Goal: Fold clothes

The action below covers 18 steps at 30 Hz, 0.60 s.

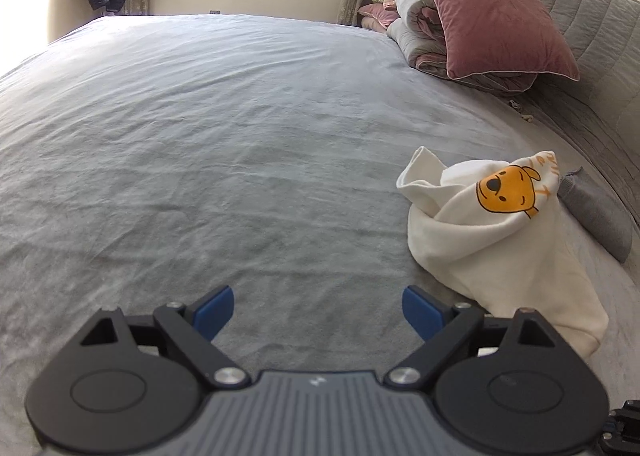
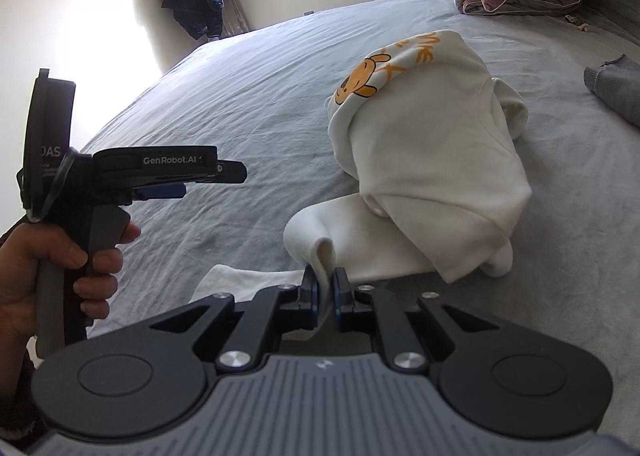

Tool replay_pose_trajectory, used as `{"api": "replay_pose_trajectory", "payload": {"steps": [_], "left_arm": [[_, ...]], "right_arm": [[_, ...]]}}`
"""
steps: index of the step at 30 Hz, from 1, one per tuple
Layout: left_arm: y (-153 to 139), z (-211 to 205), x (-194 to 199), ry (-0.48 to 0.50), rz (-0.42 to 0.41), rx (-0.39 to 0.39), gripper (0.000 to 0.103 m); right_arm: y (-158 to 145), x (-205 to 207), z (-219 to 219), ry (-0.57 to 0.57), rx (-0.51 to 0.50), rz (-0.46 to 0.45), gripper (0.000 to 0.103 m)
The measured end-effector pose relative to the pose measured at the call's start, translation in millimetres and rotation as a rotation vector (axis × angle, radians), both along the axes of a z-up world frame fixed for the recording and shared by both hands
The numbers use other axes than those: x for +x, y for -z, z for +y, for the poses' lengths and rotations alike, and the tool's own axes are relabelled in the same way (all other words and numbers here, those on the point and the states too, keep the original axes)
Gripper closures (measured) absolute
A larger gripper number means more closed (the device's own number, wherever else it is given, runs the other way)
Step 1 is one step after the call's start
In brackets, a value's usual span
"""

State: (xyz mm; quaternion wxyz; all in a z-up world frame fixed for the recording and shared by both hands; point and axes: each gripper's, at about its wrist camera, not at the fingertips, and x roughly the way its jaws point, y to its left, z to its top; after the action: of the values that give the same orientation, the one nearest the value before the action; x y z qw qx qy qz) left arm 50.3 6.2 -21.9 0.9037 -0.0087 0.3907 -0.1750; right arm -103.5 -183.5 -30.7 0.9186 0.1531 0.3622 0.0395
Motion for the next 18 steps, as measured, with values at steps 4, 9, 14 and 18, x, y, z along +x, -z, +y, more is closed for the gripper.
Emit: {"api": "replay_pose_trajectory", "payload": {"steps": [4, 9, 14, 18], "left_arm": [[2, -14, -1, 0.032, -0.001, 0.006, 0.011], [5, -28, 0, 0.072, -0.040, -0.030, 0.011], [8, -43, 5, 0.111, -0.052, -0.107, 0.011], [13, -51, 12, 0.111, -0.034, -0.165, 0.011]], "right_arm": [[1, -19, -16, 0.028, -0.010, 0.014, 0.093], [-2, -35, -60, 0.142, -0.013, 0.006, 0.093], [-6, -49, -102, 0.283, -0.031, -0.028, 0.094], [-8, -54, -128, 0.393, -0.096, -0.042, 0.094]]}}
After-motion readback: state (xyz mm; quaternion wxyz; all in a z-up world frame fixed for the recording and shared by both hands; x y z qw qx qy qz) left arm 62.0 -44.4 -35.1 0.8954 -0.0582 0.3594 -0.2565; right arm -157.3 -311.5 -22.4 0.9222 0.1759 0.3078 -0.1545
